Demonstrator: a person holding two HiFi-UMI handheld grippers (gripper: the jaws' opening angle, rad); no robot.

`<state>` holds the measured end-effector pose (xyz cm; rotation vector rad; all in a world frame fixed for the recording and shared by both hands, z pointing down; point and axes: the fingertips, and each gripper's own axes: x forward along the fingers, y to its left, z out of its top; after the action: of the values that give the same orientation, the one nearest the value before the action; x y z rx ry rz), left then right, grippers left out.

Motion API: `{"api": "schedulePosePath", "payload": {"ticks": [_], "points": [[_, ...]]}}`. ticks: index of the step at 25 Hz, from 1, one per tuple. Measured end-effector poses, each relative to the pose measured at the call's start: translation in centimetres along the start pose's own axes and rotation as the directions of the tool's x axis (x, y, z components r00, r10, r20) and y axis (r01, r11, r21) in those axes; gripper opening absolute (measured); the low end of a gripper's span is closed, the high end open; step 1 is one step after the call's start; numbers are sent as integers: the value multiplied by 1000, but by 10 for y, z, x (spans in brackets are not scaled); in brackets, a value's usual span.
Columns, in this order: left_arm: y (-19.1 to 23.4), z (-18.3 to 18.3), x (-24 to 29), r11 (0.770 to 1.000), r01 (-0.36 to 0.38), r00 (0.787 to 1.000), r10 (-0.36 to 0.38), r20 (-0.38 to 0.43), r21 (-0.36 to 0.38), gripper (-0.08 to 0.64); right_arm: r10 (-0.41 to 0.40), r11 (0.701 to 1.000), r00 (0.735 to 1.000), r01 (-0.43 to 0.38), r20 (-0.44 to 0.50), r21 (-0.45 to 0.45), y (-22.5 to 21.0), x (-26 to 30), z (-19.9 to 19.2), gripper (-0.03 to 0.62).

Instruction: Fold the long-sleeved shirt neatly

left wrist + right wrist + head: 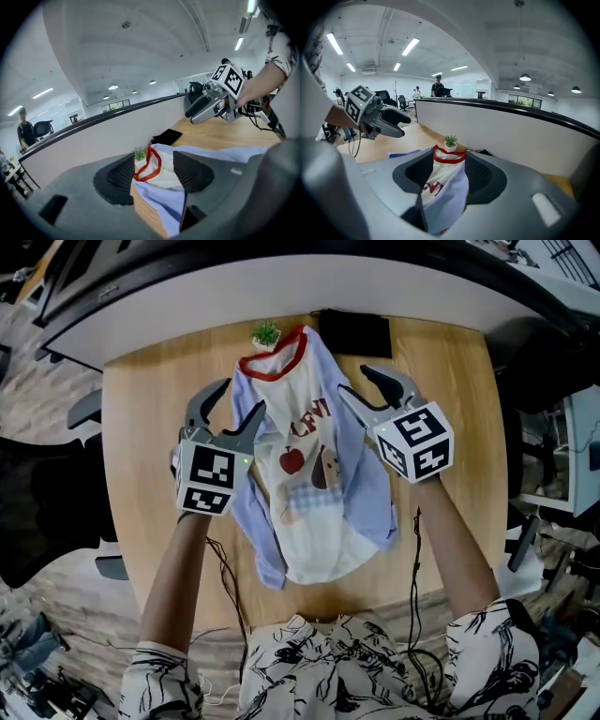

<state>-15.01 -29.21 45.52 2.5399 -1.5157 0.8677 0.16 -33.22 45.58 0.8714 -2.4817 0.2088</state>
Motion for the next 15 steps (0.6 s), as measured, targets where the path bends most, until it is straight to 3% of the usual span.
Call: {"api": "schedulePosePath", "payload": {"ticks": [6,15], "points": [[-57,-16,-45,998,-1,1000,1,2,-56,267,60,998,998,-60,-35,13,47,-41,-45,238],[-185,-72,-131,992,-17,998,8,-68,-128,268,134,991,981,-136,-139,-1,119,-140,-161,255]]}}
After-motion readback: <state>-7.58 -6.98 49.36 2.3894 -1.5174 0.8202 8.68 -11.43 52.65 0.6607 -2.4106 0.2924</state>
